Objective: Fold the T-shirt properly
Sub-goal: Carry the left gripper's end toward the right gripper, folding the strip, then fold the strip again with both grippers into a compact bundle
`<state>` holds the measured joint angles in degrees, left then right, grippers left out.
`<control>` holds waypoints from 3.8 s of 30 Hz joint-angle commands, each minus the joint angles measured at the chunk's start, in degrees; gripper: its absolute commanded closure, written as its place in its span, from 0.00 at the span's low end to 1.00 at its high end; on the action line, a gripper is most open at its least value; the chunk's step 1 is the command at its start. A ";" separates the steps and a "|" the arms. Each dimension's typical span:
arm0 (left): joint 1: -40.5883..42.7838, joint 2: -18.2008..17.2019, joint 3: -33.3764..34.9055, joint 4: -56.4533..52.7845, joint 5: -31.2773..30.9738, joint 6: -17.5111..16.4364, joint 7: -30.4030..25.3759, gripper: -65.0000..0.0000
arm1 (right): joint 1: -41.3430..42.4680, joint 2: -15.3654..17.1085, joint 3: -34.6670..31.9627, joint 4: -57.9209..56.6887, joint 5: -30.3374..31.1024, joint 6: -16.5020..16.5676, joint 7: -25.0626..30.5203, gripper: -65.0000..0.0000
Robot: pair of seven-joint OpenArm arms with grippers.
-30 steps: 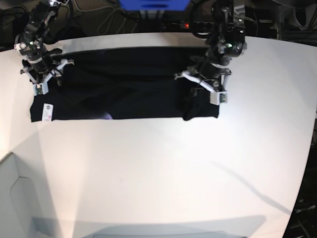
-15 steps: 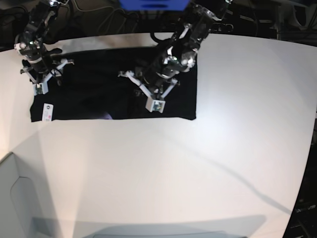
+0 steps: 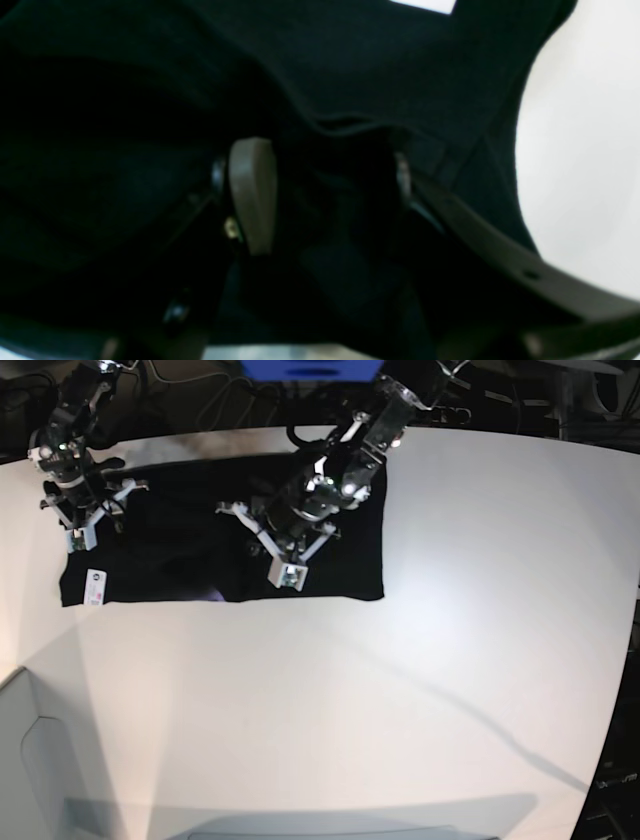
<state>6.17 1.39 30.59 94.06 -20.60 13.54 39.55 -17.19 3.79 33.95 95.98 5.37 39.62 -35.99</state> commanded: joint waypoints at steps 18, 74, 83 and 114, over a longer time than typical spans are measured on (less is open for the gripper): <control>-3.05 1.12 6.29 -3.64 -0.81 -0.13 -5.48 1.00 | 0.09 0.65 0.11 1.03 0.66 0.38 0.95 0.54; -13.60 -3.63 13.76 2.95 -8.45 -0.75 -5.48 0.49 | 0.79 0.38 0.73 8.06 0.66 0.38 1.04 0.53; -1.30 -16.73 -16.22 15.43 -14.96 -0.75 -5.48 0.49 | 1.23 -0.06 0.90 11.58 1.18 0.38 0.95 0.51; 7.41 -21.39 -45.05 3.65 -30.70 -0.84 -4.78 0.49 | 11.61 5.22 7.58 -17.17 1.10 0.38 1.31 0.37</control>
<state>13.96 -19.35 -14.15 96.71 -50.48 13.02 35.70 -5.32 9.06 41.71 78.89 6.94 39.42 -32.08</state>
